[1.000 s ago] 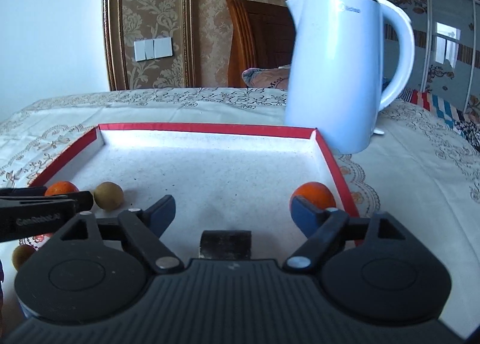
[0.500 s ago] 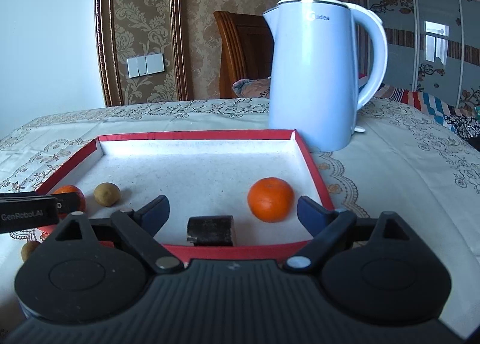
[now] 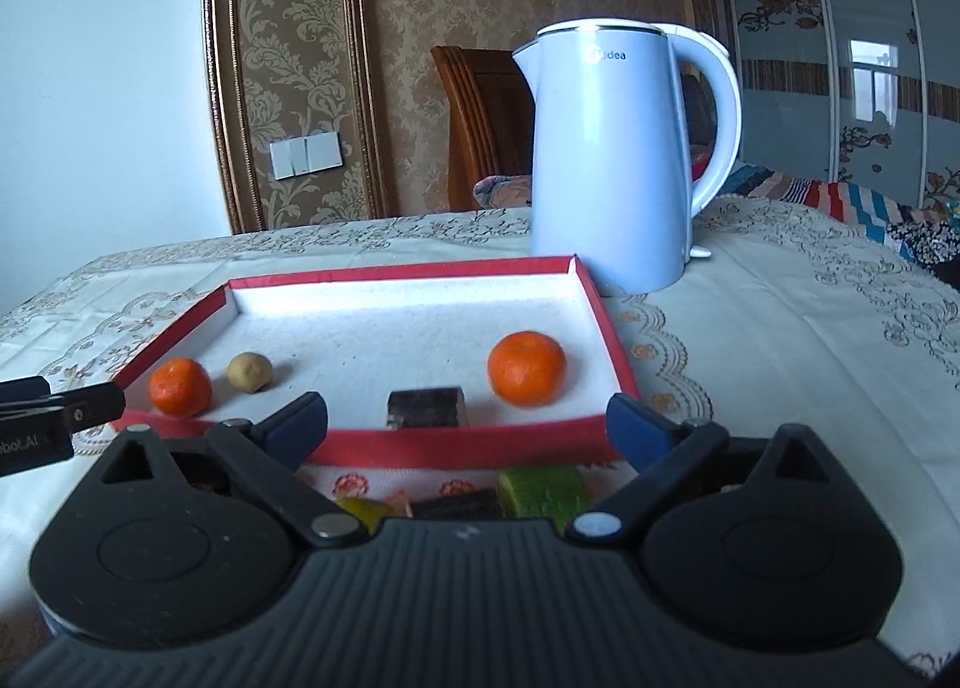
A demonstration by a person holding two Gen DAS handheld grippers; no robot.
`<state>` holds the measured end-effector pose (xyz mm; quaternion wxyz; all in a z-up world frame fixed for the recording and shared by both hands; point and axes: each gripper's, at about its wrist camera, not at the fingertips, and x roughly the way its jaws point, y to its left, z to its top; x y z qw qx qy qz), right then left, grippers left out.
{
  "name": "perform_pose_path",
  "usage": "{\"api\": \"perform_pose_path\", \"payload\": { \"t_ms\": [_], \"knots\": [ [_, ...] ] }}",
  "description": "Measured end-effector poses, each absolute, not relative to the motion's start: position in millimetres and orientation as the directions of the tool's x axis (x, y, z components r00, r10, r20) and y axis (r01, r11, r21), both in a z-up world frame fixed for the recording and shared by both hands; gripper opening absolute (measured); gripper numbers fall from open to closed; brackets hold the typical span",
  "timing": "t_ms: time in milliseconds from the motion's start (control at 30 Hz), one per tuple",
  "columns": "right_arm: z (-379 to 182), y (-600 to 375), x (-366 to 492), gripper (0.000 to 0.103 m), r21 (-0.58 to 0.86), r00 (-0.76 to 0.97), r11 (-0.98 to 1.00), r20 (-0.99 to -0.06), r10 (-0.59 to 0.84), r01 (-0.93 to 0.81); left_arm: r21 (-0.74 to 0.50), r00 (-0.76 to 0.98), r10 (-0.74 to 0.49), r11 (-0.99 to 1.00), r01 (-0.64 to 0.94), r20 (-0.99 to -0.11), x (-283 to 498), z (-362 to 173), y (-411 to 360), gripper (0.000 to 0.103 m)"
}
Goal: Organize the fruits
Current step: 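Withdraw both grippers from the tray back toward the remaining items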
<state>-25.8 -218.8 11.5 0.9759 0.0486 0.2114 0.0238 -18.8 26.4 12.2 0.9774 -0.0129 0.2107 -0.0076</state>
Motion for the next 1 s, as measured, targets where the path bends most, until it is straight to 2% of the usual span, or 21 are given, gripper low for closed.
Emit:
{"api": "perform_pose_path", "payload": {
  "t_ms": [133, 267, 400, 600, 1000],
  "knots": [
    [5, -226, -40, 0.099, 0.127, 0.891, 0.991, -0.445, 0.089, -0.036, -0.074, 0.897, -0.028, 0.997, -0.005, -0.440, -18, 10, 36, 0.076],
    [2, -243, -57, 0.099, 0.159, 0.892, 0.987, -0.445, 0.084, -0.013, -0.062, 0.882, -0.032, 0.998, 0.003, -0.470, -15, 5, 34, 0.076],
    [-2, -251, -65, 0.099, 0.141, 0.872, 0.990, -0.486, 0.064, 0.007, -0.054, 0.875, -0.027, 0.999, 0.000, -0.483, -14, 3, 35, 0.076],
    [-5, -255, -67, 0.101, 0.158, 0.865, 0.987, -0.497, 0.067, 0.014, -0.076, 0.856, -0.030, 0.997, -0.011, -0.516, -10, -1, 40, 0.076],
    [-6, -255, -64, 0.101, 0.160, 0.859, 0.987, -0.508, 0.071, 0.013, -0.036, 0.844, -0.019, 0.999, 0.000, -0.536, -8, -6, 36, 0.076]
  ]
}}
